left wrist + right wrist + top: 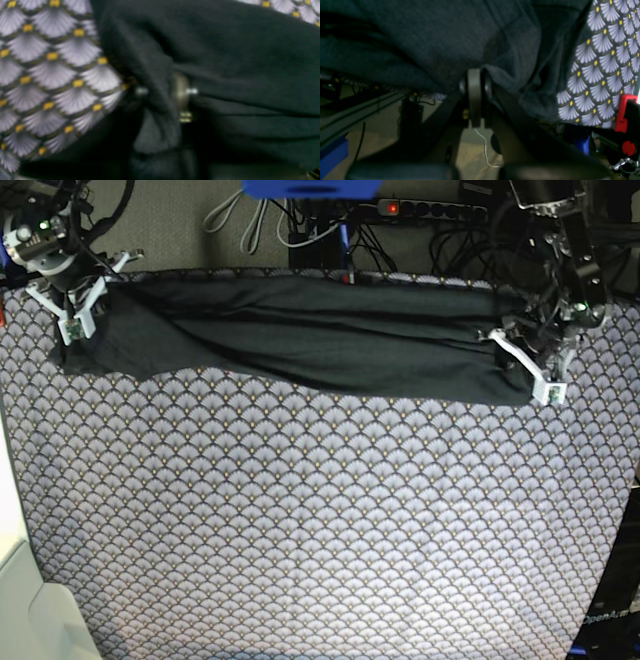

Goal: Fold the T-shirt properly
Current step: 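Lift the left gripper off the strip end and move it inward, then grasp the strip end with the left gripper and fold it toward the middle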

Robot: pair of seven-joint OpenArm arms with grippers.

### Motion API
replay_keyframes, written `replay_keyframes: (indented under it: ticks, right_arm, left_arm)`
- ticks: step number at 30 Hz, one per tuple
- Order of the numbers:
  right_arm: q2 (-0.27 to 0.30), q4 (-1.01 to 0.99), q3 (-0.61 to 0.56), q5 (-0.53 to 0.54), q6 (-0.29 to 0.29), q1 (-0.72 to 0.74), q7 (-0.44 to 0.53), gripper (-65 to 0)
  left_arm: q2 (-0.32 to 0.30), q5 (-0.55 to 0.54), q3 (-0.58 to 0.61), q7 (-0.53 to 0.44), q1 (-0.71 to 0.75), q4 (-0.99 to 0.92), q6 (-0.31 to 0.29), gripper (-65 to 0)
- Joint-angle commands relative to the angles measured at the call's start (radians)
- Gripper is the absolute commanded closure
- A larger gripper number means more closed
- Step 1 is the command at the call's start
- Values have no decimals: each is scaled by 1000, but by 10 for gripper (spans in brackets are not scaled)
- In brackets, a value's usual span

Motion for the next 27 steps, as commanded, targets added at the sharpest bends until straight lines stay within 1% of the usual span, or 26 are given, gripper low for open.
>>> replay_keyframes:
  ticks: [1,3,5,9,12,13,15,17,21,24,27]
  right_arm:
    - [11,15,3,3,-4,-1,15,0]
    - [11,15,3,3,-4,-1,15,0]
    - [11,15,3,3,-4,-1,15,0]
    - [11,14,3,3,-4,-1,15,0]
    - [11,14,3,3,-4,-1,15,0]
    - [11,14,3,3,-4,-1,15,0]
    - [11,14,3,3,-4,-1,15,0]
    - [11,14,3,3,-4,-1,15,0]
    - [11,14,3,3,-4,-1,15,0]
    - [11,14,3,3,-4,-1,15,0]
    - [11,14,3,3,-4,1,15,0]
  left_arm:
    - [-4,7,3,33,1,7,-4,0]
    - [-4,8,3,33,1,19,-4,-24]
    - [-6,8,3,33,1,55,-4,0]
    - [0,8,4,34,10,194,0,-5]
    - [59,10,6,57,44,323,5,-5]
    - [79,10,24,73,53,371,5,-5]
    - [102,35,108,96,73,432,5,-5]
    - [115,85,217,99,81,464,5,-5]
    - [158,176,467,100,87,461,5,-5]
    - [220,222,563,100,96,461,5,-5]
    - [277,260,616,100,87,454,5,-5]
